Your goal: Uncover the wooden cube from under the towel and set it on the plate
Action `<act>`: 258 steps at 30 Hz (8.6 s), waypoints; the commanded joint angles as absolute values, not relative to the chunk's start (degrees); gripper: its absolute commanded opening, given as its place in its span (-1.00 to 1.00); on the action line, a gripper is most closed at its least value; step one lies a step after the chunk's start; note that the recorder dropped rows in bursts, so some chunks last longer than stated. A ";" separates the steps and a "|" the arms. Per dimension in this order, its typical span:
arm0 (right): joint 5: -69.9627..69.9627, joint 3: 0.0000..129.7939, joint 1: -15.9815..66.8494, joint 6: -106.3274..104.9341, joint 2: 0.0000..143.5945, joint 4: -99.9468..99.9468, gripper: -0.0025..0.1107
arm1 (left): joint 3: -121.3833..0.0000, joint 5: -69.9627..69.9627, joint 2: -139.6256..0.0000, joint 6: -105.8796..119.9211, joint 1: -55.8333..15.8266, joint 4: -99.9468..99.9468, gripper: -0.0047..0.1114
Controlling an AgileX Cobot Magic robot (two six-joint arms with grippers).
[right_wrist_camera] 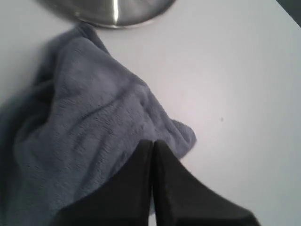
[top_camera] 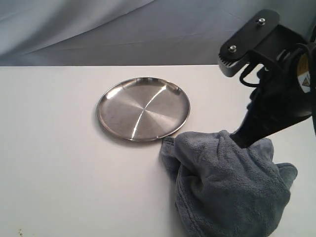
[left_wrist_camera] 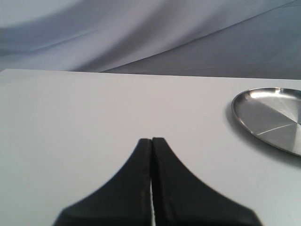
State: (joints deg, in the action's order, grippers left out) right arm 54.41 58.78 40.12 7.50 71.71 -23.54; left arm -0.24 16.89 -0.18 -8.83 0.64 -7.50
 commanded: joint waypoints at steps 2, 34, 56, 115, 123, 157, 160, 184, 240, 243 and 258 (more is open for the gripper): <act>58.62 57.05 34.76 10.41 71.60 -24.21 -0.96 | 0.00 16.47 0.00 -8.84 0.28 -7.47 -0.92; 18.27 48.42 30.63 -19.63 71.60 6.87 -0.96 | 0.00 16.47 0.00 -8.84 0.28 -7.47 -0.92; 47.04 48.42 19.46 -14.94 71.60 6.37 -0.96 | 0.00 16.47 0.00 -8.84 0.28 -7.47 -0.92; 36.64 48.42 19.46 -30.00 71.60 21.23 0.52 | 0.00 16.47 0.00 -8.84 0.28 -7.47 -0.92; 36.99 48.42 19.46 -30.09 71.60 20.97 0.91 | 0.00 16.47 0.00 -8.84 0.28 -7.47 -0.92; 40.52 45.79 19.46 -38.54 87.40 30.71 0.46 | 0.00 16.47 0.00 -8.84 0.28 -7.47 -0.92; 40.74 45.79 19.46 -38.54 87.40 31.09 -0.19 | 0.00 16.47 0.00 -8.84 0.28 -7.47 -0.92; 44.04 54.79 19.46 -38.54 75.54 31.09 -0.96 | 0.00 16.47 0.00 -8.84 0.28 -7.47 -0.92; 22.96 54.79 19.46 -45.42 51.71 47.37 -0.96 | 0.00 16.47 0.00 -8.84 0.28 -7.47 -0.92; 20.00 54.79 19.46 -49.07 50.34 49.40 -0.96 | 0.00 16.47 0.00 -8.84 0.28 -7.47 -0.92; 9.79 54.79 19.46 -49.05 42.69 50.34 -0.96 | 0.00 16.47 0.00 -8.84 0.28 -7.47 -0.92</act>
